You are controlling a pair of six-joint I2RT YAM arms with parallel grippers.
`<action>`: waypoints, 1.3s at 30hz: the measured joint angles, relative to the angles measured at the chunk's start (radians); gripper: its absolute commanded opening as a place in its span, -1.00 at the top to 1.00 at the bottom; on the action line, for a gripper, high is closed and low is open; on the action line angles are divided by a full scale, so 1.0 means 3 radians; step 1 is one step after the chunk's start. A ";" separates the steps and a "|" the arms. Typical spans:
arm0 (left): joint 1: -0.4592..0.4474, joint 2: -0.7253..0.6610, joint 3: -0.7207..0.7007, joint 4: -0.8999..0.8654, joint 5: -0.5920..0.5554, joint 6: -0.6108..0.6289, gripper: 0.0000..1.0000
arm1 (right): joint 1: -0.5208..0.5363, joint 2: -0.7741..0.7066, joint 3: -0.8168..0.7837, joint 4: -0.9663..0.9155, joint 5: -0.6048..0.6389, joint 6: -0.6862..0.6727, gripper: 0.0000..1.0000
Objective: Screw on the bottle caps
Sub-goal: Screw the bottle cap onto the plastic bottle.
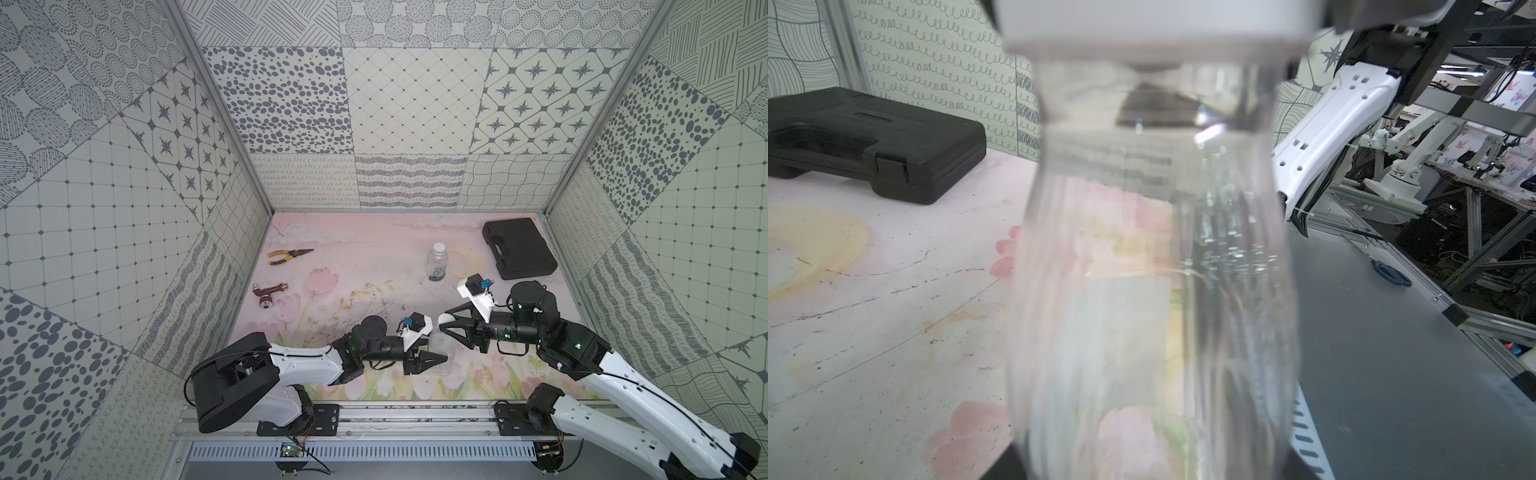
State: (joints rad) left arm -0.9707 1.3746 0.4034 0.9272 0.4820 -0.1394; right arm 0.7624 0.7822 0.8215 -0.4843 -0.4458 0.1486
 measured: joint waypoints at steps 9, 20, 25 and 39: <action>0.0009 0.0014 0.0033 -0.0122 -0.0161 -0.0043 0.18 | 0.0089 0.0066 0.0001 0.0008 0.0383 0.0163 1.00; -0.0004 0.0070 0.0071 -0.0291 -0.0810 0.0014 0.09 | 0.0393 0.0164 -0.0071 0.0183 0.1306 0.0515 1.00; -0.0004 0.0085 0.0067 -0.0281 -0.0853 0.0008 0.11 | 0.0342 0.0182 -0.0071 0.0195 0.1230 0.0518 0.45; -0.0006 0.0062 0.0052 -0.0244 -0.0839 0.0045 0.08 | 0.0090 0.0145 -0.0284 0.0312 0.0693 0.0678 -0.18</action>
State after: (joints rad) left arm -0.9726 1.3933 0.4191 0.8539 0.2302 -0.1261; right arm 0.7895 0.8257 0.7364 -0.3908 -0.2379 0.3519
